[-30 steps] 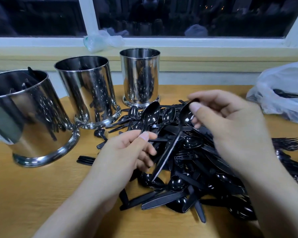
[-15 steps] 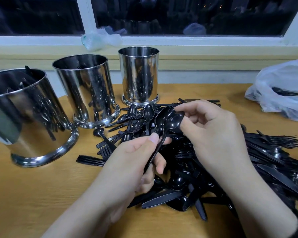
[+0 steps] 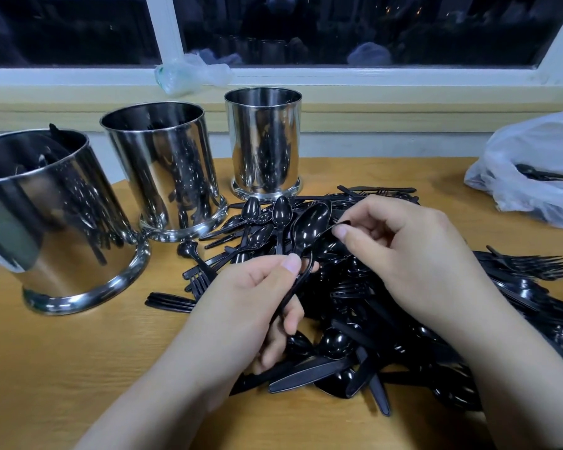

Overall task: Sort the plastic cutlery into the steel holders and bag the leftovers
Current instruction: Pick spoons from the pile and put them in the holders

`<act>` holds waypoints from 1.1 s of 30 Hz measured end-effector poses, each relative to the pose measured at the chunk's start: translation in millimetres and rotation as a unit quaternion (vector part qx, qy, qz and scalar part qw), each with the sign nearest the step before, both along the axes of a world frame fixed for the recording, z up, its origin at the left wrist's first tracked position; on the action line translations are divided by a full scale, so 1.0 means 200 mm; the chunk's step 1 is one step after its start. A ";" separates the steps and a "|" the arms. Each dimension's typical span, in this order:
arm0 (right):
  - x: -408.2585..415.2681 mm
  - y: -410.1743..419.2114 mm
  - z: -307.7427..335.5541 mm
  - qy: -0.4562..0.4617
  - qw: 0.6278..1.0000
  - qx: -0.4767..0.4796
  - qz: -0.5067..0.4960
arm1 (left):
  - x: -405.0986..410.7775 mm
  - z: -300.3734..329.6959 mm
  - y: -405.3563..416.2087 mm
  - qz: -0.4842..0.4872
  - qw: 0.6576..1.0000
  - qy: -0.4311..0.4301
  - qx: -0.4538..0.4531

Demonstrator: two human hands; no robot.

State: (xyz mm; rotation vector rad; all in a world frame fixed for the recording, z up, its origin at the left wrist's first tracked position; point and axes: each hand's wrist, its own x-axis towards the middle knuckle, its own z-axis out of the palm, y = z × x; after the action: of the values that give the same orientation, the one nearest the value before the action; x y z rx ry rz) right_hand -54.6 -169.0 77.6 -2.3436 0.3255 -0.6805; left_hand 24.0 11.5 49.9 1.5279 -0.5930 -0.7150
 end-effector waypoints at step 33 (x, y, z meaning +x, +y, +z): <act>-0.06 -0.15 -0.04 0.178 0.978 -0.066 -0.087 | -0.01 -0.02 -0.04 0.062 0.993 -0.098 0.027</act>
State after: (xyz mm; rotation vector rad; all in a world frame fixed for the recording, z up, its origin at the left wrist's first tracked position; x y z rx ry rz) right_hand -65.9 -199.6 69.4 -2.5843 0.6701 -0.3646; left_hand 22.2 2.9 45.2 1.6816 -0.6225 -0.4934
